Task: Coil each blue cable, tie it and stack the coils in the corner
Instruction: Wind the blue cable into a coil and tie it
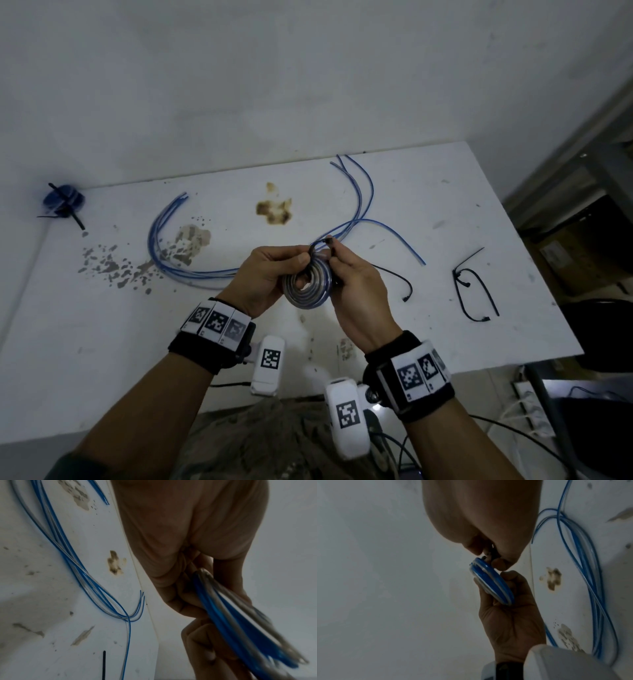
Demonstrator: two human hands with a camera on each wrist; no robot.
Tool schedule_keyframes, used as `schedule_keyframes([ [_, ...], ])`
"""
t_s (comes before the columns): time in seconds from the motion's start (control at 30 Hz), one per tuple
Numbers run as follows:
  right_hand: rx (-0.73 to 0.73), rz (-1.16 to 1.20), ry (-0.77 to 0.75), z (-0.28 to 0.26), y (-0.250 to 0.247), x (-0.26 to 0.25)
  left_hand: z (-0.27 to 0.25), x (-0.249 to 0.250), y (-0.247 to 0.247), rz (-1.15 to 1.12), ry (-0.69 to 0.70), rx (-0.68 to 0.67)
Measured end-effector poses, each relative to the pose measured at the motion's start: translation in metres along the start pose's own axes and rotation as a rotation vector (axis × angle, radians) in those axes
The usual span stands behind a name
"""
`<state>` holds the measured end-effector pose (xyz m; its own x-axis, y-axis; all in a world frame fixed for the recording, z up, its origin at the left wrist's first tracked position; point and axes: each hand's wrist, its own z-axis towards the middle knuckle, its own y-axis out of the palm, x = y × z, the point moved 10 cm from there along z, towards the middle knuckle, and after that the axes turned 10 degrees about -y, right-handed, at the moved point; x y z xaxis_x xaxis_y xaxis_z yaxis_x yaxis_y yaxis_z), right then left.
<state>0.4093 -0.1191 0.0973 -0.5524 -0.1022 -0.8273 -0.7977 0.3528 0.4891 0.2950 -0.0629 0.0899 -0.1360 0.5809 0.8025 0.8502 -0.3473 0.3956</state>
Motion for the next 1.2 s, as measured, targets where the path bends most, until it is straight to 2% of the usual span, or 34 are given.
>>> schedule_keyframes([
  [0.17, -0.019, -0.384, -0.181, 0.008, -0.013, -0.022, 0.005, -0.004, -0.001, 0.0, -0.025, 0.013],
  [0.23, 0.014, -0.447, -0.237, 0.008, -0.018, -0.031, 0.007, -0.005, 0.002, -0.021, -0.04, 0.011],
  [0.6, 0.213, -0.35, -0.34, 0.005, -0.041, -0.045, 0.018, -0.009, 0.018, -0.049, -0.073, 0.007],
  [0.97, 0.272, -0.349, -0.404, 0.003, -0.047, -0.055, 0.023, -0.01, 0.029, 0.025, -0.116, -0.055],
  [1.07, 0.25, -0.385, -0.442, 0.006, -0.046, -0.059, 0.026, -0.012, 0.03, 0.038, -0.129, -0.043],
  [1.2, 0.133, -0.56, -0.51, 0.011, -0.038, -0.061, 0.027, -0.012, 0.03, 0.083, -0.161, -0.011],
])
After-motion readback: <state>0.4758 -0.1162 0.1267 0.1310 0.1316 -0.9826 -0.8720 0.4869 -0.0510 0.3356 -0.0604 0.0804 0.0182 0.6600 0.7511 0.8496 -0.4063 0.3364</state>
